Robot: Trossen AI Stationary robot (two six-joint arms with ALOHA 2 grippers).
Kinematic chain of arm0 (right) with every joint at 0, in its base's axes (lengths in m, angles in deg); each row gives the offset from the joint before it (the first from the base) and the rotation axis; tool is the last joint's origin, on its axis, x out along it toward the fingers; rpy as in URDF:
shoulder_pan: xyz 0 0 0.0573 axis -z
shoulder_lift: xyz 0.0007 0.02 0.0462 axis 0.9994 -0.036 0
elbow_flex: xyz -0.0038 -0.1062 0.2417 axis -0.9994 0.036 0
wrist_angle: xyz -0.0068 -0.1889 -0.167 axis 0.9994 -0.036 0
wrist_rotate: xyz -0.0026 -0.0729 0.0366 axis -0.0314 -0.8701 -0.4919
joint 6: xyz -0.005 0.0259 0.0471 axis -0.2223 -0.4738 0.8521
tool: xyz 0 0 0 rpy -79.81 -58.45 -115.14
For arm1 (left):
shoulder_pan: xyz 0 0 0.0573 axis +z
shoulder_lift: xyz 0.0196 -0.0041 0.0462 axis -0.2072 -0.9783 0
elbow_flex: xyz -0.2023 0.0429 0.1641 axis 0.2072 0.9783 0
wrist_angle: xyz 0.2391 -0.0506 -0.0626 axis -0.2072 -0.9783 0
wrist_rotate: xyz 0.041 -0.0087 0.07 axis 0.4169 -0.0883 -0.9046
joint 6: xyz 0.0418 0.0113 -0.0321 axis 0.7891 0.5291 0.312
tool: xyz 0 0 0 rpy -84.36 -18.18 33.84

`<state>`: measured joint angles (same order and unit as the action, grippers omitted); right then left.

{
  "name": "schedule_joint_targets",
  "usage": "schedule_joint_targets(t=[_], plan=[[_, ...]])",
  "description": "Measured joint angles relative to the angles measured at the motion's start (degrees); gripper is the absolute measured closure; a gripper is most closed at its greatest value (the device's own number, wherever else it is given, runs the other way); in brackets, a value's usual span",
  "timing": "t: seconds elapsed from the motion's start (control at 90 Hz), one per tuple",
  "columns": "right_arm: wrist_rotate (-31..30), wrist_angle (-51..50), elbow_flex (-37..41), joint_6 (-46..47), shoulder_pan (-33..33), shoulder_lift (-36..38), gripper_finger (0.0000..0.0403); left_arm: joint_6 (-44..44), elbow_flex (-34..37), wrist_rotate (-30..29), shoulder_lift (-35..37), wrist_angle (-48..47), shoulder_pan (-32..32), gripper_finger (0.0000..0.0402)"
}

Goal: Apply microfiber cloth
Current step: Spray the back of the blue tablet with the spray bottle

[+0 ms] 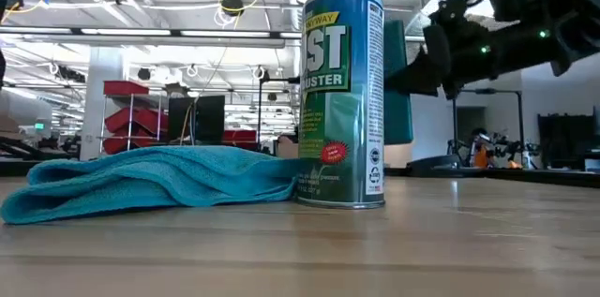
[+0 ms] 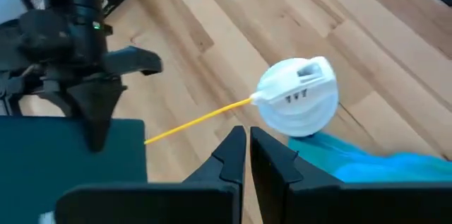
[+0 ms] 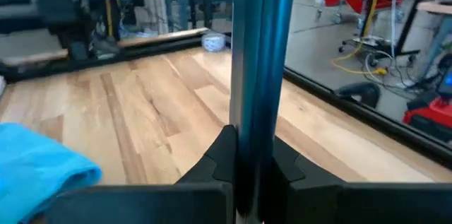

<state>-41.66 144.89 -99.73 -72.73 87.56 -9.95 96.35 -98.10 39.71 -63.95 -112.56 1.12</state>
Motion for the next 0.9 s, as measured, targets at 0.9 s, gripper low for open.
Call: schedule_joint_targets(t=[0.9], plan=[[-7.58, -6.95, -7.47, 1.94, -13.07, 0.05, 0.0394, 2.59, -16.88, -0.15, -12.43, -11.68, -0.52, 0.0401]])
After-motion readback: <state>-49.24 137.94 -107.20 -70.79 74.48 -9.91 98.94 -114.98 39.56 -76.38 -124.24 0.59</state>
